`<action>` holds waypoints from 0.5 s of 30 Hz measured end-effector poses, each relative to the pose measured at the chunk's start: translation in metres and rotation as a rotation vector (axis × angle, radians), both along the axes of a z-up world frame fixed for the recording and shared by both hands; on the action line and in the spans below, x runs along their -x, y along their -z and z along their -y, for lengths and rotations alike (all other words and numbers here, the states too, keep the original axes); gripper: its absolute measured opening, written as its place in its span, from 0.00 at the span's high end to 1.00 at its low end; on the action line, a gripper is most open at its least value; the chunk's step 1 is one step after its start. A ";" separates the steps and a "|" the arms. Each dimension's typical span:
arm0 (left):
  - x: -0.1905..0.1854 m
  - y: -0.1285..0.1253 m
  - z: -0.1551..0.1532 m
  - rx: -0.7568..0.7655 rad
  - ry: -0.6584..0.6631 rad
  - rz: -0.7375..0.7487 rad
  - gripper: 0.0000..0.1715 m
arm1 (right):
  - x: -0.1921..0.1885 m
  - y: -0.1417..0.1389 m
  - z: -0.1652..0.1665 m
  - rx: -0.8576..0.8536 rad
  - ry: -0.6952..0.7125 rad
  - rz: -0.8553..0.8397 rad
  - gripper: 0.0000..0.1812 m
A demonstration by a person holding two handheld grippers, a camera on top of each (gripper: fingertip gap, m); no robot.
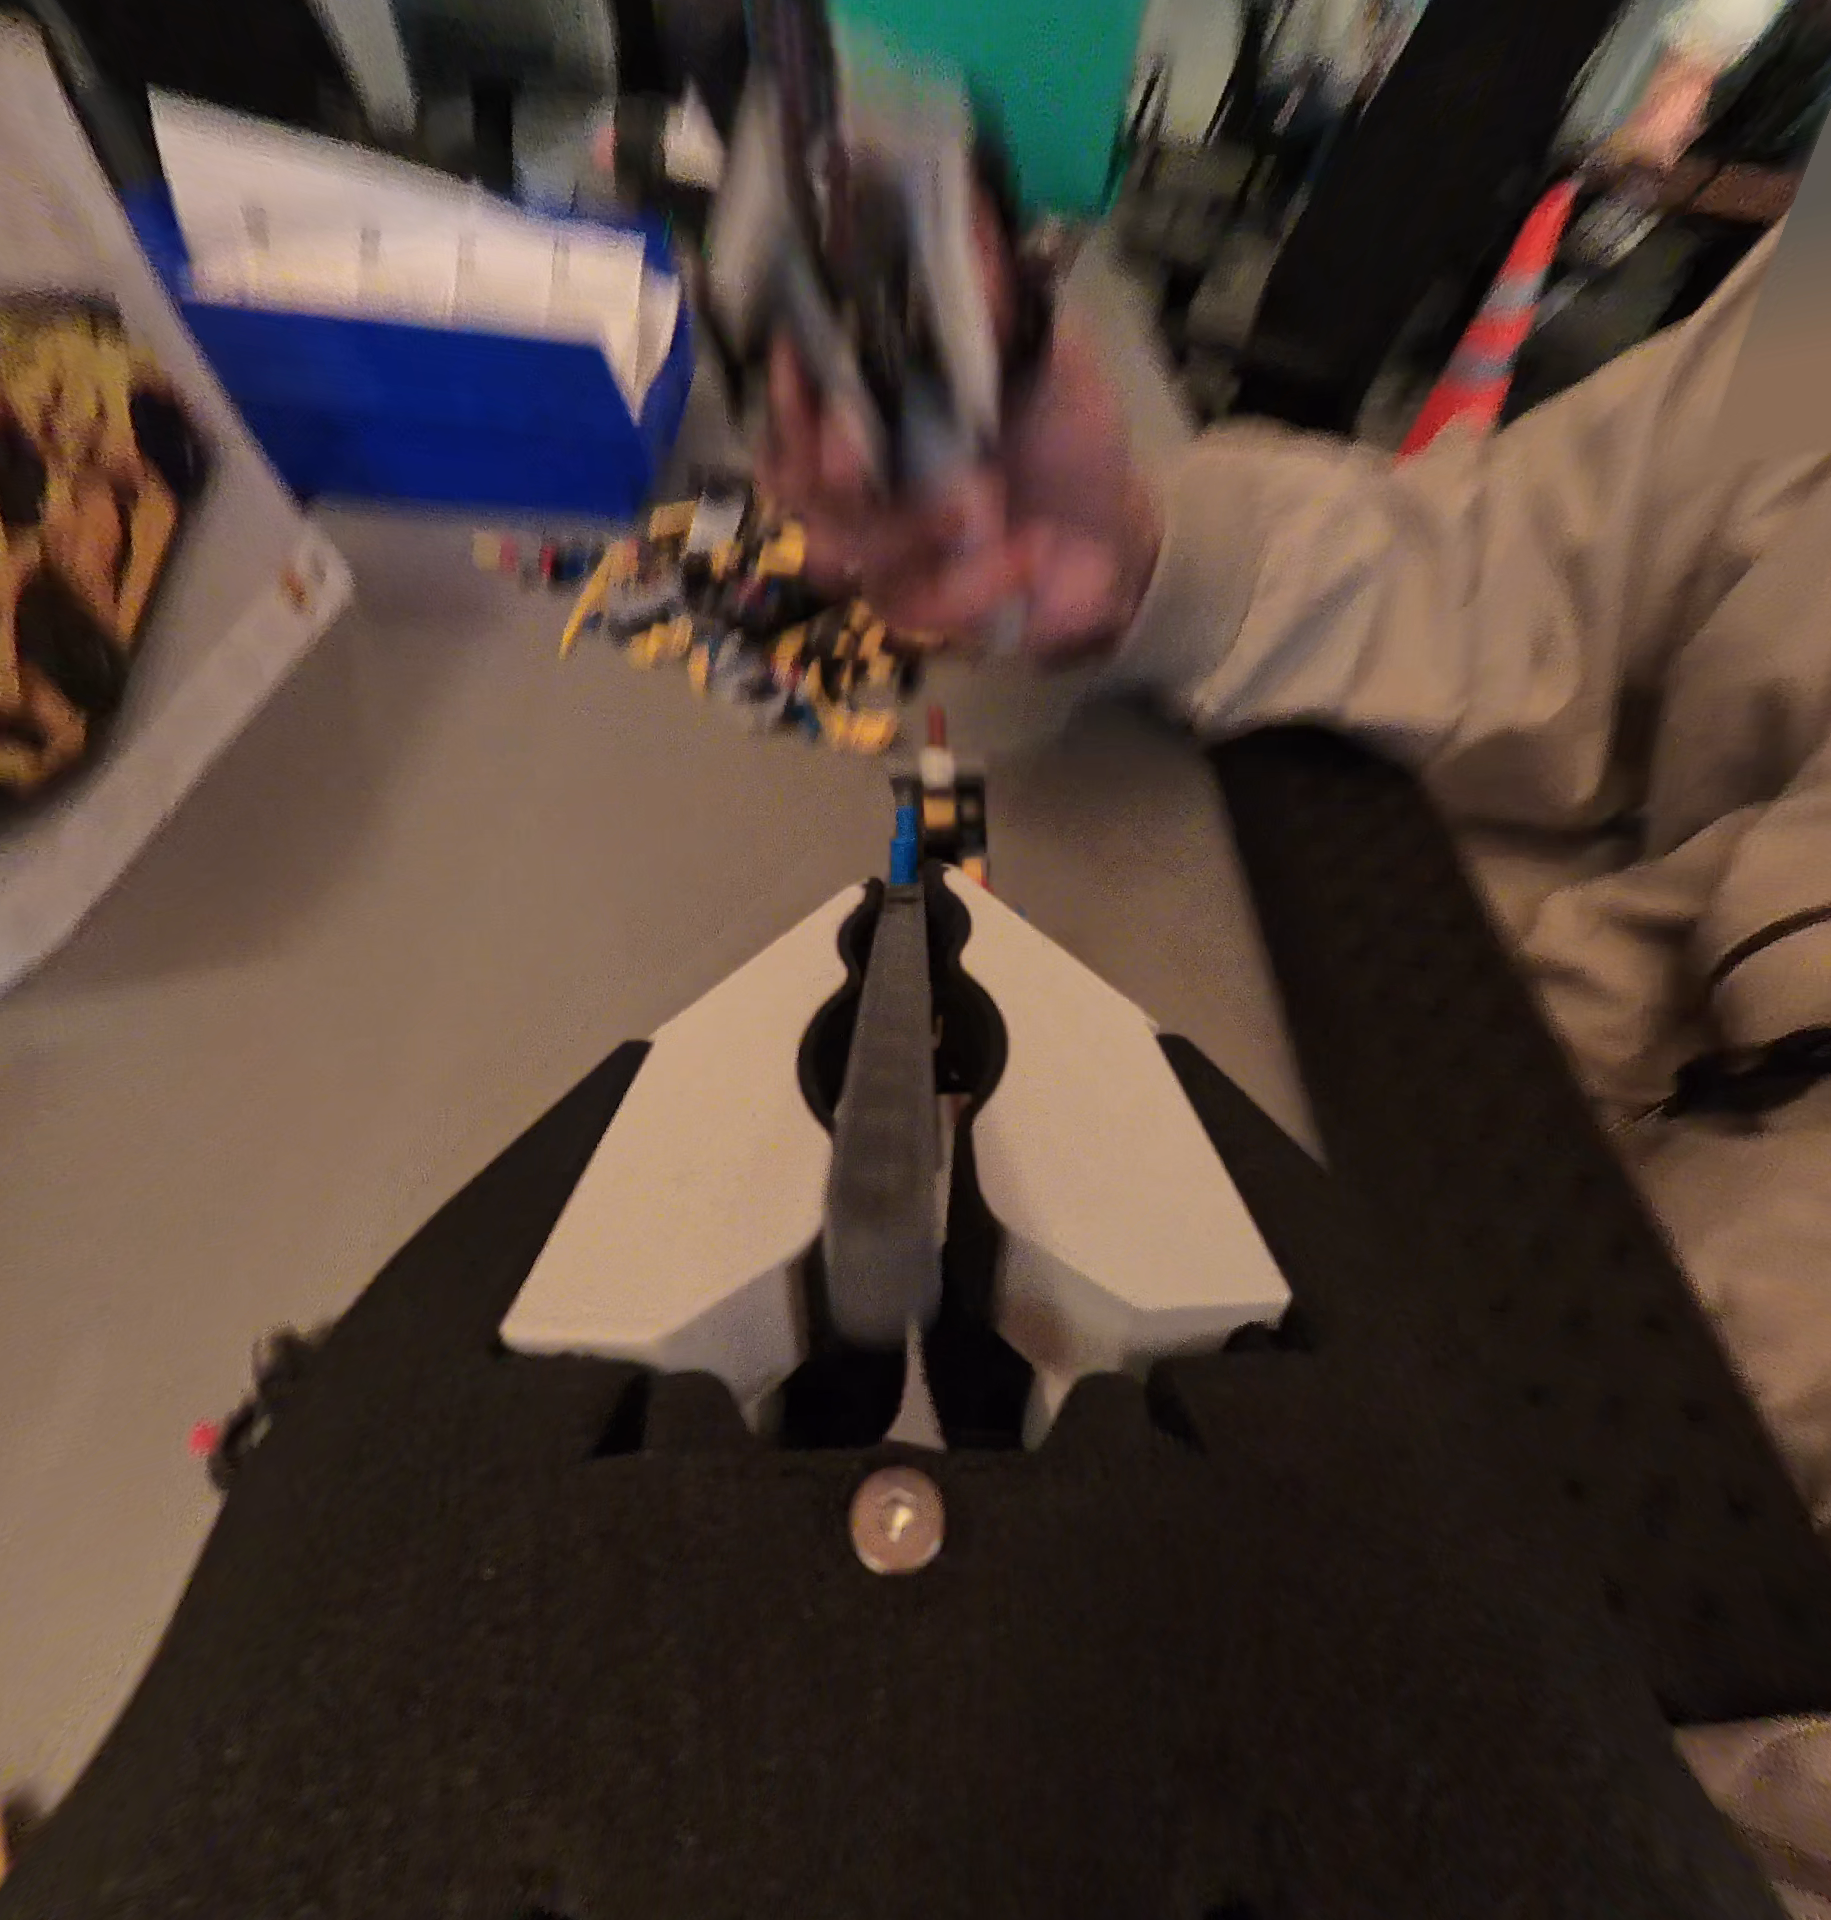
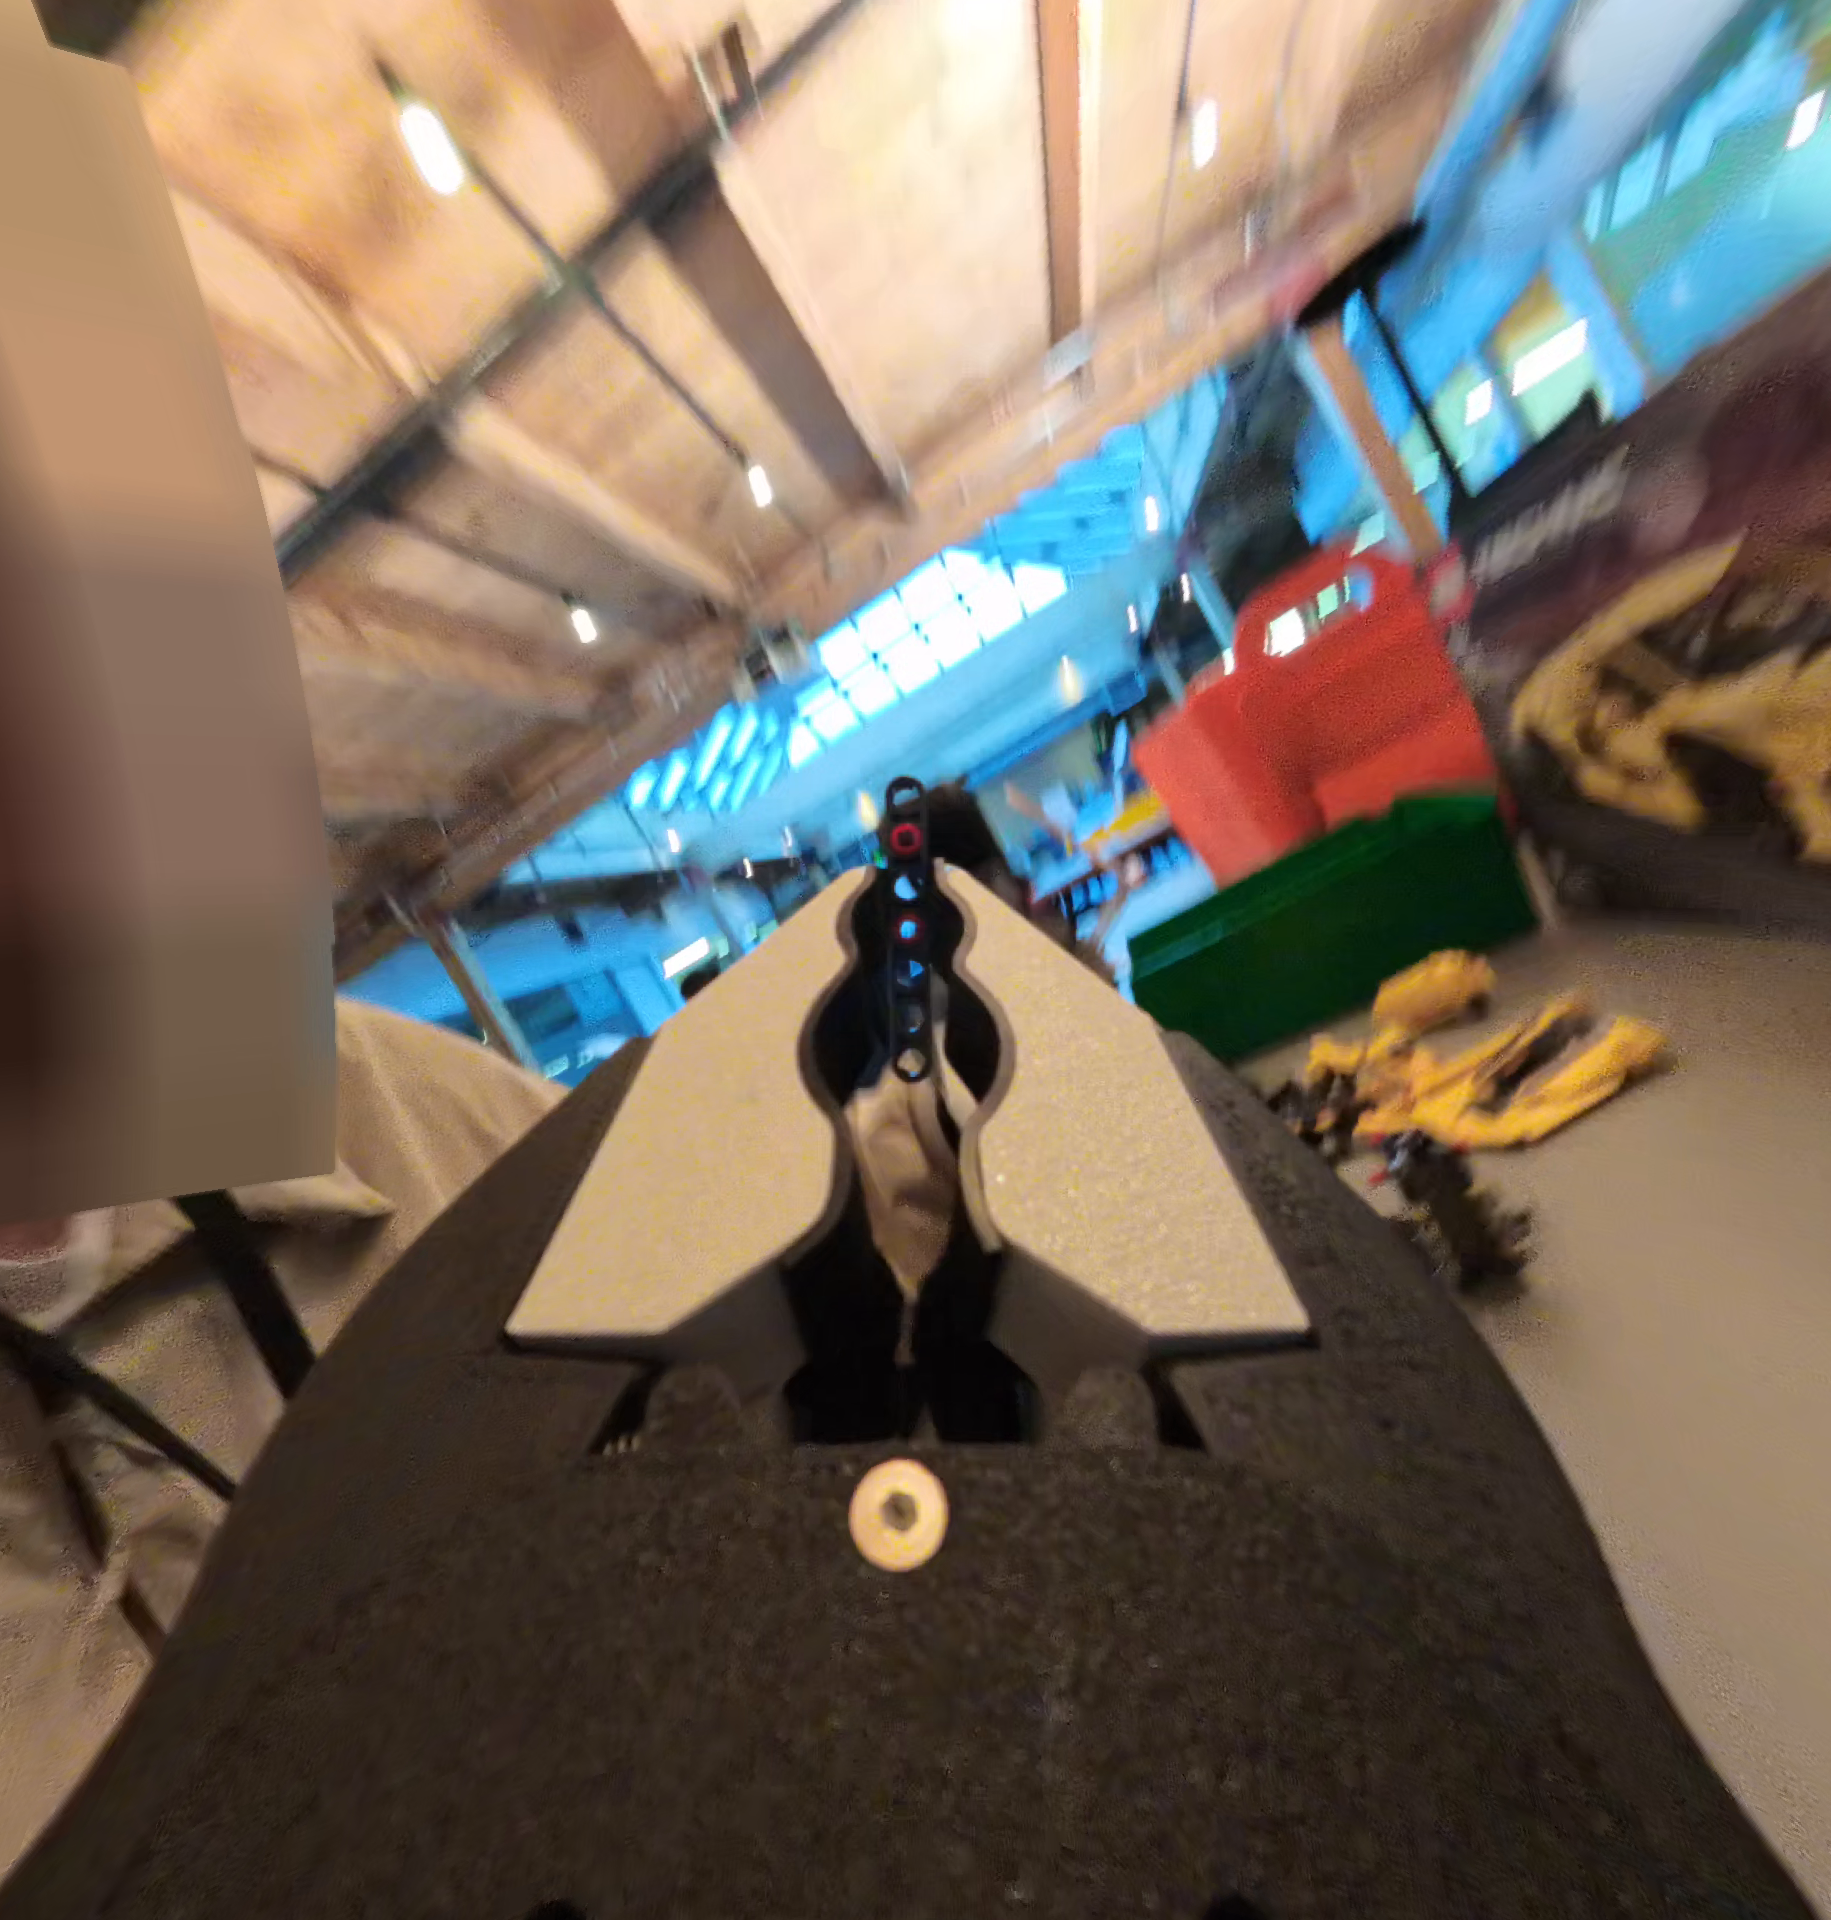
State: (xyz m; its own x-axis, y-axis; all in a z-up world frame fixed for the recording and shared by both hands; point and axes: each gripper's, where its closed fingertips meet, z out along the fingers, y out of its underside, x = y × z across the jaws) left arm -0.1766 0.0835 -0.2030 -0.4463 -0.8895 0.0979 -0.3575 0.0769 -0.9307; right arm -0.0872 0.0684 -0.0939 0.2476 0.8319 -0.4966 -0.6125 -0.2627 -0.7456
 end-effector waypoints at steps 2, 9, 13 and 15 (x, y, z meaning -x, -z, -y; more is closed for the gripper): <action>-0.003 -0.012 -0.001 0.089 -0.034 0.091 0.95 | -0.034 0.007 -0.001 0.006 0.162 0.212 0.97; -0.019 -0.010 -0.012 0.187 -0.109 0.106 0.96 | -0.031 0.020 0.007 0.177 -0.084 0.083 0.97; -0.040 0.006 -0.038 0.275 -0.305 0.119 0.96 | -0.039 0.018 0.006 0.213 -0.173 -0.094 0.97; -0.046 0.010 -0.041 0.290 -0.326 0.129 0.95 | -0.035 0.025 0.005 0.237 -0.179 -0.064 0.97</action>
State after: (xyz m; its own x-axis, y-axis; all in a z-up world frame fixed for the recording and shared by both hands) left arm -0.1310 0.1245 -0.2130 -0.1724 -0.9295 0.3260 -0.1996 -0.2912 -0.9356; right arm -0.0517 0.0631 -0.1184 0.0696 0.7186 -0.6920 -0.5843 -0.5329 -0.6121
